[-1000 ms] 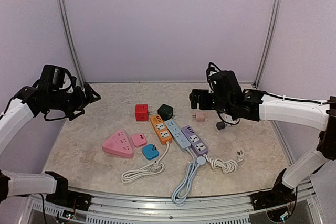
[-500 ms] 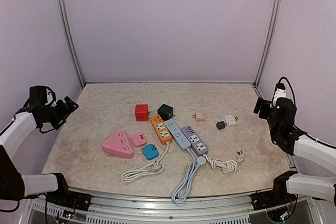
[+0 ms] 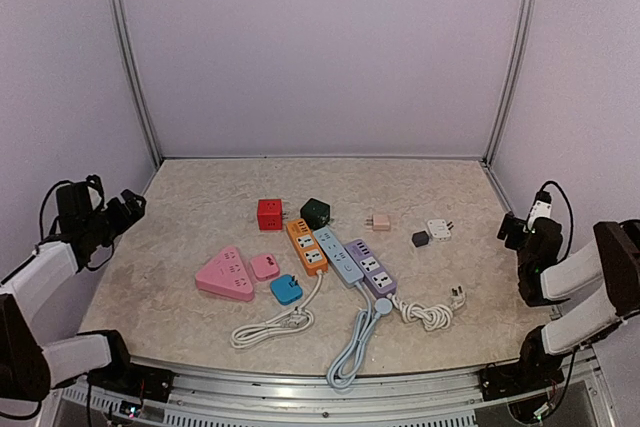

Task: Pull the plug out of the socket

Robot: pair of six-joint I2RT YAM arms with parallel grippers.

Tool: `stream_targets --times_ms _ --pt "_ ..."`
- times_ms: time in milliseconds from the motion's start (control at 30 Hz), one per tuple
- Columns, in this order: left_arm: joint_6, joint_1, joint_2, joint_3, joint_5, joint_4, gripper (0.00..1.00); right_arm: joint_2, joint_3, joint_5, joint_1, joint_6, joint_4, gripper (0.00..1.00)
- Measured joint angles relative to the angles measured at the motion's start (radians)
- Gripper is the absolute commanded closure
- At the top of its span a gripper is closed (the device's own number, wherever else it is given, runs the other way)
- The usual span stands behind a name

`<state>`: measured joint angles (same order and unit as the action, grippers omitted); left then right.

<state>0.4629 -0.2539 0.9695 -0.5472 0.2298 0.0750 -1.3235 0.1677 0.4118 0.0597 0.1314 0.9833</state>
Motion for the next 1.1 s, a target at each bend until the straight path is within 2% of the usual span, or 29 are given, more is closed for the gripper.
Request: stream_targets --times_ms 67,200,367,600,833,900,1100 --pt "-0.006 -0.001 -0.006 0.033 -0.021 -0.053 0.01 -0.093 0.002 -0.036 0.001 -0.021 0.134 0.0" --pt "-0.04 -0.003 -0.008 0.12 -0.097 -0.205 0.01 -0.233 0.032 -0.116 -0.015 -0.085 0.243 0.0" --pt "-0.086 -0.021 0.013 0.229 -0.14 -0.427 0.01 -0.259 0.051 -0.174 -0.021 -0.13 0.293 0.0" --pt "-0.119 -0.025 0.272 0.251 -0.127 -0.783 0.01 -0.259 0.052 -0.188 -0.025 -0.153 0.329 0.0" --pt "-0.177 -0.014 0.502 0.261 -0.073 -1.052 0.01 -0.259 0.053 -0.221 -0.025 -0.168 0.333 0.0" --pt "-0.196 -0.001 0.565 0.243 -0.058 -1.046 0.01 -0.259 0.055 -0.228 -0.025 -0.169 0.333 0.0" --pt "-0.256 0.042 0.582 0.132 -0.035 -0.972 0.01 -0.259 0.057 -0.239 -0.025 -0.172 0.333 0.0"
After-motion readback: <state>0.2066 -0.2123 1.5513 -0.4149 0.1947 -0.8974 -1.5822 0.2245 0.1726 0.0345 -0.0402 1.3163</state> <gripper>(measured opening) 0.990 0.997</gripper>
